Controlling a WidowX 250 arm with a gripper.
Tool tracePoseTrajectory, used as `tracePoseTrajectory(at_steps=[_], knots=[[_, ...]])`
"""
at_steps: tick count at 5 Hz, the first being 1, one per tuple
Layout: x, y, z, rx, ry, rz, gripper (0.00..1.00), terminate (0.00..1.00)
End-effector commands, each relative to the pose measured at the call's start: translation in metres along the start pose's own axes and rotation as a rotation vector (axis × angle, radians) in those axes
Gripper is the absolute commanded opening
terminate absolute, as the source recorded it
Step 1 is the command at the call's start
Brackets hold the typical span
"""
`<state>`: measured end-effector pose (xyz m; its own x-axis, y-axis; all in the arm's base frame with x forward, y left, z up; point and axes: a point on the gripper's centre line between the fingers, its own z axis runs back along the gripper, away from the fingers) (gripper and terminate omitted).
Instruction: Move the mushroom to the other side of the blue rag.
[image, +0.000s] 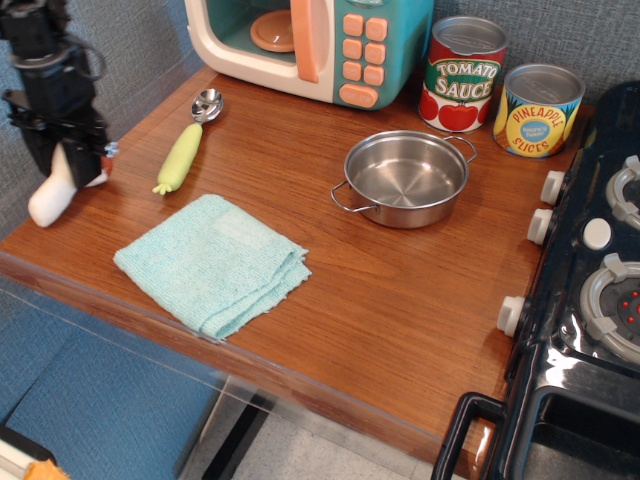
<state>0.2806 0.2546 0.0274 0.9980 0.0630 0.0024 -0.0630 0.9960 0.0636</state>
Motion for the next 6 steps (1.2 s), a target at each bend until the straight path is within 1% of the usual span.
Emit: tracePoseTrajectory(at_steps=[1, 2, 3, 4, 5, 6], knots=[[-0.002, 0.035, 0.018, 0.027, -0.062, -0.003, 1.0, 0.0], [-0.005, 0.025, 0.025, 0.015, -0.09, -0.033, 1.0, 0.0], [-0.008, 0.009, 0.033, 0.004, -0.105, -0.071, 1.0, 0.0], [-0.008, -0.006, 0.038, 0.006, -0.114, -0.116, 1.0, 0.0], [-0.011, -0.012, 0.06, 0.098, -0.136, -0.068, 1.0, 0.0], [-0.017, -0.02, 0.086, 0.171, -0.15, 0.005, 1.0, 0.0]])
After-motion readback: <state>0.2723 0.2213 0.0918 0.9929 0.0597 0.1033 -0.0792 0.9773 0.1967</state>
